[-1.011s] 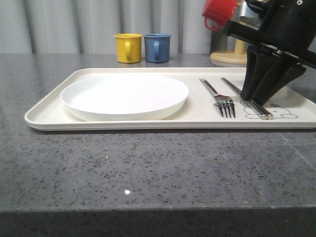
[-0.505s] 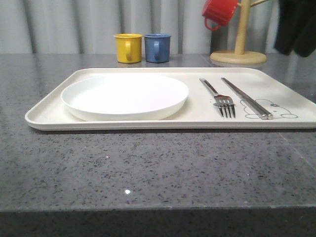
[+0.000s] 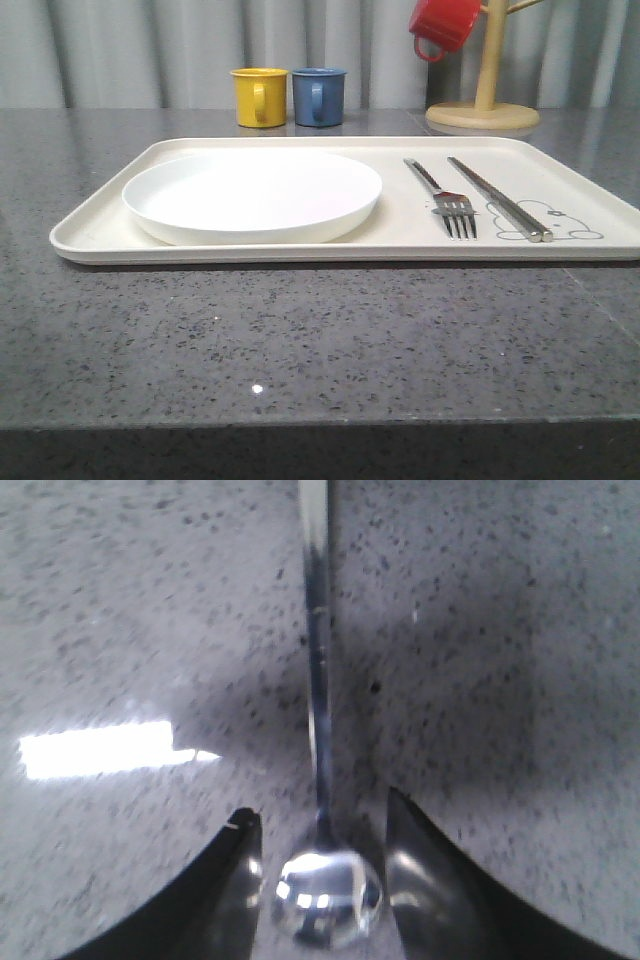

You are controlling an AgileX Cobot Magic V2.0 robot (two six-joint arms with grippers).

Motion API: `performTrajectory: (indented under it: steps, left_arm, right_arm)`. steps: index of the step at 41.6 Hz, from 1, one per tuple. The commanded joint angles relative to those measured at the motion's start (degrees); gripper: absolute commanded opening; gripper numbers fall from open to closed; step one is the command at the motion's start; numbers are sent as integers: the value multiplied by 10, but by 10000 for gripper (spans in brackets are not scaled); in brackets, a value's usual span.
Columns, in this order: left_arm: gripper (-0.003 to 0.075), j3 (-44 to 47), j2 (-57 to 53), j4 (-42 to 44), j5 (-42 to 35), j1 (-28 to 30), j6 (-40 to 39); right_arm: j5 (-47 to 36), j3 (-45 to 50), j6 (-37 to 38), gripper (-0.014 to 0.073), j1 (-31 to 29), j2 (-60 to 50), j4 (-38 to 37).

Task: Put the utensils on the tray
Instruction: 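Place the chopsticks on the tray beside the fork and release, then grasp the spoon with the right gripper, then place the spoon on the tray beside the chopsticks and release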

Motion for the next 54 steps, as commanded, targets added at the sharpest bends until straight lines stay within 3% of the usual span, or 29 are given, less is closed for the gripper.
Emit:
performTrajectory:
  steps: [1, 12, 19, 22, 29, 37, 45, 54]
  left_arm:
    - [314, -14, 2, 4, -45, -4, -6]
    - [314, -14, 2, 4, -45, -4, -6]
    - [314, -14, 2, 4, -45, -4, -6]
    - [314, -14, 2, 4, -45, -4, -6]
    - [314, -14, 2, 4, -45, -4, -6]
    - [314, -14, 2, 4, -45, -4, -6]
    - [314, -14, 2, 4, -45, -4, -6]
    - [314, -14, 2, 4, -45, -4, -6]
  right_arm:
    - [-31, -17, -10, 331, -4, -1, 0]
    - [-52, -17, -10, 318, -4, 32, 9]
    - [-47, -18, -10, 65, -4, 29, 13]
    - [-44, -18, -10, -1, -3, 29, 16]
    - [-16, -32, -11, -6, 15, 5, 46]
    - [36, -74, -10, -4, 115, -25, 99]
    - [11, -74, 73, -2, 196, -10, 112]
    - [-25, -74, 130, 0, 228, 26, 111]
